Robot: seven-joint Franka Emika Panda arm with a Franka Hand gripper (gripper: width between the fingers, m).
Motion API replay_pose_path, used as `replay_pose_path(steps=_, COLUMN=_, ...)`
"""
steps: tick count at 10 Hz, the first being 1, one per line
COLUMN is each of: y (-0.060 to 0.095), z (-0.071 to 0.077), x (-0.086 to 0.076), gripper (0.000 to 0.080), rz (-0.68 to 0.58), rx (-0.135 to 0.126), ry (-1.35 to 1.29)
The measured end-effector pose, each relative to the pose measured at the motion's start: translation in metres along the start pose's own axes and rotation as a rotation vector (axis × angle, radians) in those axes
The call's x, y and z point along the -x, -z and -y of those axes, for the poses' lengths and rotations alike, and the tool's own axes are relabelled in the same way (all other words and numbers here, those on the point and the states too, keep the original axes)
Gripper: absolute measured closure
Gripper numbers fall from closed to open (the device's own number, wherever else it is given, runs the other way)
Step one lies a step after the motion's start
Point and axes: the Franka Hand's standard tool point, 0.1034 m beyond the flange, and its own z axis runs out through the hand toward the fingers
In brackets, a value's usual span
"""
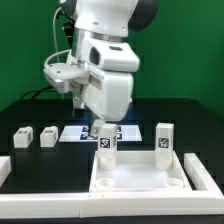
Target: Assemble square table
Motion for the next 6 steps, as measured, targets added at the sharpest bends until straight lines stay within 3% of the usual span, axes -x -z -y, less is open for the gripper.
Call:
replay_pose_path(steps=2, y=-0.012, z=0.025, x=0.004, gripper=0.015, rz=-0.011, rx=-0.056, ry=-0.246)
replay_pose_path(steps=3, y=-0.018, z=0.034, x=0.004, gripper=0.015, rz=-0.008, rx=-0.1, ry=-0.361)
replay_pose_path(steps=6, y=-0.018, z=0.031, x=-0.001, gripper=0.015, rz=-0.016, rx=-0.102, ry=-0.571)
